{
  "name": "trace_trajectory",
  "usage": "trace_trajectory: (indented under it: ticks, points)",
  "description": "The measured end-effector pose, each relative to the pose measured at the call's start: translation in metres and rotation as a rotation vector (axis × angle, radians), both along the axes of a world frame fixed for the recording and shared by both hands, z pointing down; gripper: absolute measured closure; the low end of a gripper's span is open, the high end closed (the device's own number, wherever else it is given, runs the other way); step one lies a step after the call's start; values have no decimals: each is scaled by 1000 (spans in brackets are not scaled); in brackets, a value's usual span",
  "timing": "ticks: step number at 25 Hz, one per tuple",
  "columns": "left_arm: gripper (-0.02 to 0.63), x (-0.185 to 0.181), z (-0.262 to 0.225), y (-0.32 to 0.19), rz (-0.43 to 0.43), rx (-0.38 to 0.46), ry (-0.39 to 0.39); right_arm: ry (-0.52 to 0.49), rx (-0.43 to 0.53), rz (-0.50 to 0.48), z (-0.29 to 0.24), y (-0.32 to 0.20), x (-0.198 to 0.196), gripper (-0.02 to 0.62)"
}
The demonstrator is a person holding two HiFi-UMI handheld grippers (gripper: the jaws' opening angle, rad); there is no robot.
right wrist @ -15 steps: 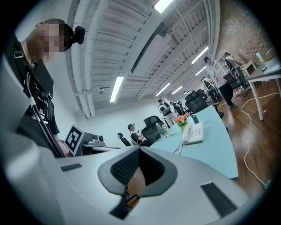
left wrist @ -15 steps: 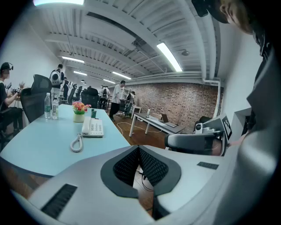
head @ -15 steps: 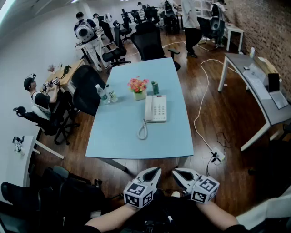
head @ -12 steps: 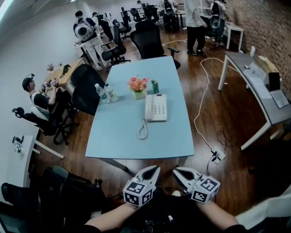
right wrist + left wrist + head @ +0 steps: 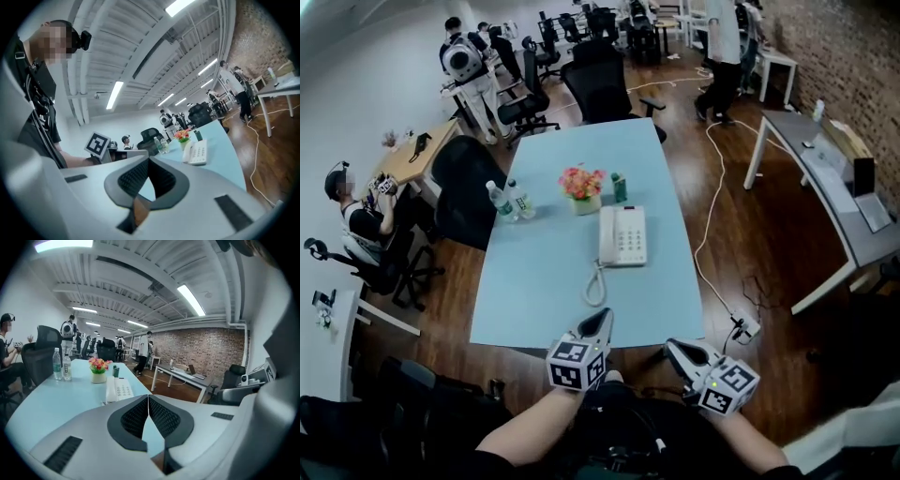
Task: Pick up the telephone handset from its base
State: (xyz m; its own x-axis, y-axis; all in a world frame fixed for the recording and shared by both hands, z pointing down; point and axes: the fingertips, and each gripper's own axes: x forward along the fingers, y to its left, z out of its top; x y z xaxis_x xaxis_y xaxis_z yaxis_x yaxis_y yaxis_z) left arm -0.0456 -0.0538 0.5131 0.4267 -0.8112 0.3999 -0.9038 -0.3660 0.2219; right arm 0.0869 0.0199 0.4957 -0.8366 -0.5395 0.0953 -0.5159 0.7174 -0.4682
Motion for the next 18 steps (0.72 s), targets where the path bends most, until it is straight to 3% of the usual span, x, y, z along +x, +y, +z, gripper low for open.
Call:
trace_trajectory:
  ticks: [5, 7, 12, 15, 18]
  points:
    - [598, -39, 5, -84, -17, -10, -34, 2, -20, 89, 0, -46, -9, 578]
    - [480, -48, 10, -116, -11, -18, -42, 0, -21, 127, -5, -65, -13, 578]
    - [388, -64, 40, -196, 2, -83, -59, -4, 30, 187, -34, -105, -34, 578]
    - [379, -69, 64, -238, -9, -144, -62, 6, 60, 198, -40, -122, -52, 578]
    - [379, -72, 89, -271, -25, -194, -97, 29, 30, 177, -31, -130, -68, 578]
